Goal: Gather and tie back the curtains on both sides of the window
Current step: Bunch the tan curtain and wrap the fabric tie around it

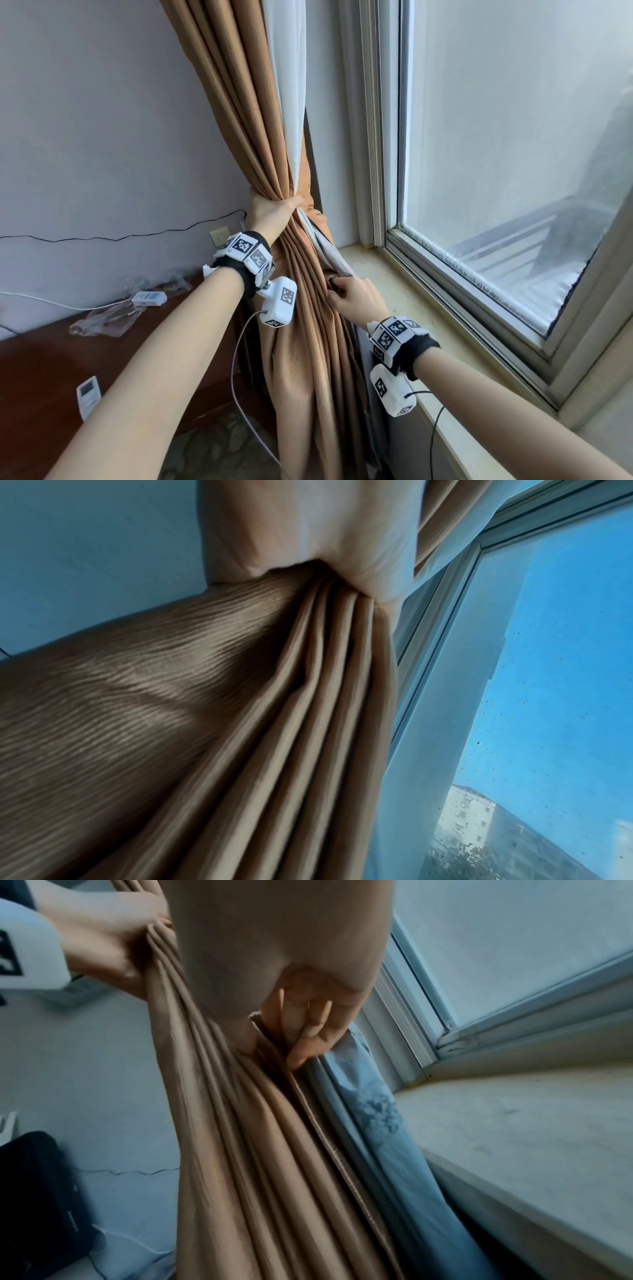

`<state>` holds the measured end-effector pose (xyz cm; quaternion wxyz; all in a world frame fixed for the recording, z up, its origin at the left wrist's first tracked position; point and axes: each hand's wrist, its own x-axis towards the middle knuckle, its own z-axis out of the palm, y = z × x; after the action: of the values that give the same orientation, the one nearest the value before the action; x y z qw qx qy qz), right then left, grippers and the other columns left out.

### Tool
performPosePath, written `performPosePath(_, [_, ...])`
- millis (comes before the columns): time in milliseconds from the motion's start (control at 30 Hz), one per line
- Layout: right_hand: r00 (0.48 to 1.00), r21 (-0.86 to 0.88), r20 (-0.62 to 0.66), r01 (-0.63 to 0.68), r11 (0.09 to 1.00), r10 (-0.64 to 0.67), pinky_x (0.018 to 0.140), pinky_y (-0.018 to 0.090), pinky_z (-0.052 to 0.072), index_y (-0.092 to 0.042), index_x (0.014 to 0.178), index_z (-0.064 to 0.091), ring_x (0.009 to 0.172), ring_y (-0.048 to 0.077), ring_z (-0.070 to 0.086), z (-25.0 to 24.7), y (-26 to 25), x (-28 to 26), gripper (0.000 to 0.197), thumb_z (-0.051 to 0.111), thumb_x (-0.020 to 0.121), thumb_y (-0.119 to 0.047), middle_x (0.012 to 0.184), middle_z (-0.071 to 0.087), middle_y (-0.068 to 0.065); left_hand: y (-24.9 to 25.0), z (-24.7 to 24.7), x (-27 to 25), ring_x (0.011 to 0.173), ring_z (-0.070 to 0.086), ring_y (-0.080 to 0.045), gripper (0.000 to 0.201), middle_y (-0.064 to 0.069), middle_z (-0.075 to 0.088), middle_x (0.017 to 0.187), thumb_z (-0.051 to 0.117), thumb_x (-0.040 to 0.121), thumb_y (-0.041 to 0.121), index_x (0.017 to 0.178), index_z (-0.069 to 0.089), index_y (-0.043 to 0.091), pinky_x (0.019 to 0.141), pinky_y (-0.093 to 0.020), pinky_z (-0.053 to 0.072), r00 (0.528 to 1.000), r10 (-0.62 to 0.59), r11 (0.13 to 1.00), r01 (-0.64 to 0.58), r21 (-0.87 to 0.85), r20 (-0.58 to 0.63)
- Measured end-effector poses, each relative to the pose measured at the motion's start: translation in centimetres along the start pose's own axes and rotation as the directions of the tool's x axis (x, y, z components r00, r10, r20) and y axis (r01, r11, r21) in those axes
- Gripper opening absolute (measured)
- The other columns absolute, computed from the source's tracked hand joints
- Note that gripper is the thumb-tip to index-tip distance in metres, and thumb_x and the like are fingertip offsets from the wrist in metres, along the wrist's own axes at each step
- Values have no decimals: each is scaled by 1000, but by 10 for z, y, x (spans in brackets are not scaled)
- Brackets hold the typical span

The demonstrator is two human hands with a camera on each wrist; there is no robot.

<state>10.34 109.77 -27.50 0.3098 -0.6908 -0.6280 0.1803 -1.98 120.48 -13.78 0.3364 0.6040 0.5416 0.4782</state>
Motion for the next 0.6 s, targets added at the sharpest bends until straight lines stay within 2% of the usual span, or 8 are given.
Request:
performPosePath(100, [1000, 22, 18, 7, 1000, -7, 69, 25, 35, -16, 104, 66, 81, 21, 57, 4, 0, 4, 23, 58, 91, -32, 90, 66, 4, -1, -4, 0, 117, 57, -24, 111, -2, 60, 125, 69, 35, 59, 134, 42, 16, 105, -36, 42, 1000, -8, 1000, 8, 13, -9])
performPosePath(200, [999, 36, -44, 1, 999, 1, 77, 27, 40, -12, 105, 70, 100, 31, 62, 6, -4, 10, 25, 50, 90, -11, 105, 70, 12, -2, -5, 1, 115, 59, -23, 109, -2, 62, 123, 69, 35, 60, 132, 45, 15, 103, -36, 44, 1000, -7, 1000, 7, 12, -5])
performPosePath(267, [998, 49, -67, 0, 999, 3, 84, 29, 44, -13, 109, 69, 103, 32, 61, 4, -6, 10, 33, 46, 87, -5, 110, 70, 12, -2, -4, 1, 115, 58, -24, 110, -2, 62, 123, 69, 35, 59, 133, 44, 14, 103, -37, 44, 1000, -17, 1000, 17, 15, -2])
performPosePath(333, [998, 81, -53, -10, 997, 15, 79, 30, 45, -15, 107, 67, 100, 32, 61, -1, -7, 11, 35, 43, 85, -4, 108, 69, 11, -1, -4, 1, 115, 58, -24, 113, -2, 61, 123, 69, 33, 59, 134, 43, 15, 104, -38, 43, 1000, -30, 1000, 30, 11, 1])
performPosePath(433, [1000, 170, -8, -13, 985, 15, 70, 24, 38, -22, 91, 67, 87, 28, 61, -16, -6, 14, 34, 41, 82, -2, 93, 70, 7, 2, -2, 1, 116, 56, -23, 112, -2, 59, 124, 73, 38, 53, 137, 39, 14, 105, -34, 41, 1000, -14, 1000, 14, -11, 18])
performPosePath(533, [998, 287, -62, 21, 958, -3, 72, 12, 43, -19, 82, 70, 86, 18, 65, -37, -7, 12, 37, 41, 79, 4, 88, 73, 4, 3, -1, 5, 121, 53, -25, 104, -5, 57, 130, 76, 50, 45, 140, 36, 11, 103, -29, 38, 1000, -6, 1000, 6, -9, 20])
performPosePath(567, [997, 311, -79, 48, 949, -25, 75, 10, 45, -15, 80, 70, 86, 17, 66, -44, -8, 10, 36, 40, 78, 5, 87, 74, 4, 3, -1, 5, 121, 53, -25, 105, -5, 57, 130, 74, 48, 47, 139, 36, 11, 106, -32, 37, 1000, -6, 1000, 6, -4, 14])
performPosePath(600, [995, 319, -87, 75, 945, -50, 80, 13, 48, -11, 79, 71, 87, 18, 67, -50, -8, 9, 34, 41, 79, 5, 85, 74, 4, 3, 0, 6, 122, 53, -25, 108, -5, 57, 130, 73, 44, 50, 139, 37, 12, 109, -36, 36, 1000, -9, 1000, 9, 3, 8])
